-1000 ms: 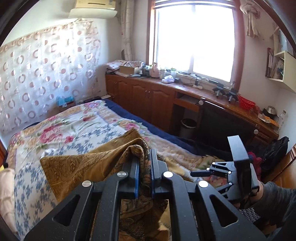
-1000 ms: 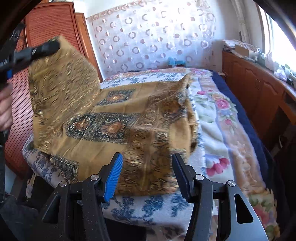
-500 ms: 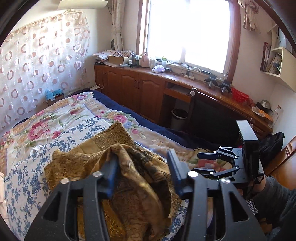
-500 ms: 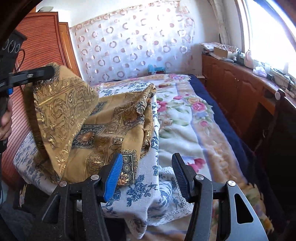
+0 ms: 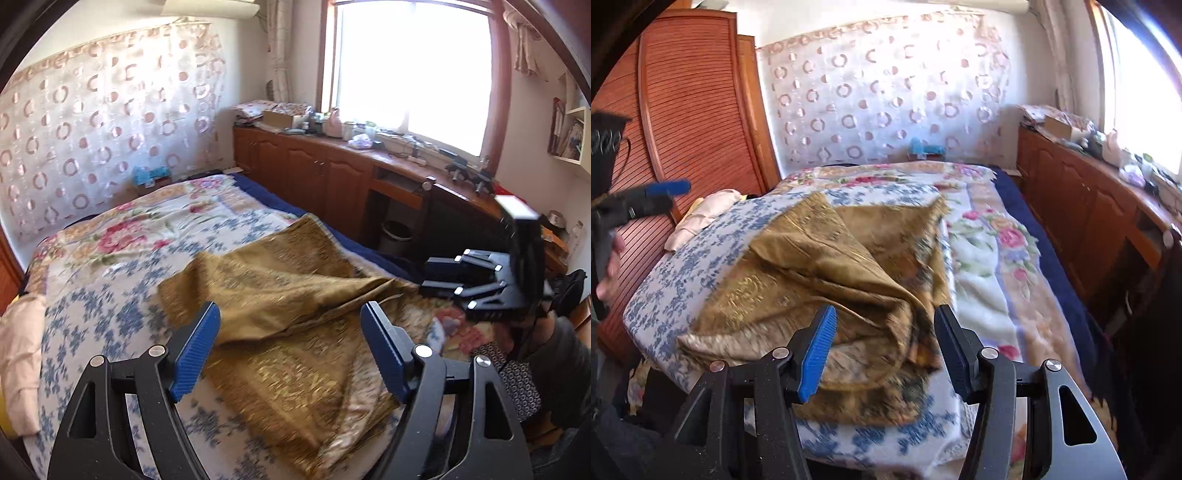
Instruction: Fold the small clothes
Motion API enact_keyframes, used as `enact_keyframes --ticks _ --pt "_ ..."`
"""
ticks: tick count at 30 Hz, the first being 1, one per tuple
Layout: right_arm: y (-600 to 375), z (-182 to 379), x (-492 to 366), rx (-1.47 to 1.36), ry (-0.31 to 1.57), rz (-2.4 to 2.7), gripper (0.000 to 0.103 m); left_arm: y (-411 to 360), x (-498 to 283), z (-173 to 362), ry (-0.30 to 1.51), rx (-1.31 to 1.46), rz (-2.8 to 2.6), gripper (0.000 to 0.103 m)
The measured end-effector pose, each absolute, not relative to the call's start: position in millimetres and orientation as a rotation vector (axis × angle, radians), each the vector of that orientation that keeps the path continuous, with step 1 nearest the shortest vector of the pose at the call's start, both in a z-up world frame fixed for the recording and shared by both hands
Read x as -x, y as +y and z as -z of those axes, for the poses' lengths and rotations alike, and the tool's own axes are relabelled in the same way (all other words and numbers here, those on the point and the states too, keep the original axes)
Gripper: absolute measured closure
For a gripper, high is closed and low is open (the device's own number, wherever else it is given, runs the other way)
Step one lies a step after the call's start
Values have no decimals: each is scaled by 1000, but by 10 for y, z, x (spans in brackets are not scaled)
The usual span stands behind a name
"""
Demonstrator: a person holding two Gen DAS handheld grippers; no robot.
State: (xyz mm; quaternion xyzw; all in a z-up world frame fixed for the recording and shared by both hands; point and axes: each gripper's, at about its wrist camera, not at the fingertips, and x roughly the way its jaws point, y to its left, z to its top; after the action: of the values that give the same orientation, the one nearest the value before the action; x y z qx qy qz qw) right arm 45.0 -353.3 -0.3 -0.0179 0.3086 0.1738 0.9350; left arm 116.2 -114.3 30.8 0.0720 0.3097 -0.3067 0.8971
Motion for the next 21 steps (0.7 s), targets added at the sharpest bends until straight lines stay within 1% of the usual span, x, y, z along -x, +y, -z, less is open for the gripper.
enact_keyframes --ticks 12,16,21 --pt "-2748 13 -1137 170 659 -523 46 -541 -1283 466 757 -117 465 24" --pt "-2457 139 -1438 232 702 -557 46 -448 -1373 752 825 -115 436 24" --pt "-2205 306 -1727 301 763 -575 46 -390 -1457 923 865 -106 426 24"
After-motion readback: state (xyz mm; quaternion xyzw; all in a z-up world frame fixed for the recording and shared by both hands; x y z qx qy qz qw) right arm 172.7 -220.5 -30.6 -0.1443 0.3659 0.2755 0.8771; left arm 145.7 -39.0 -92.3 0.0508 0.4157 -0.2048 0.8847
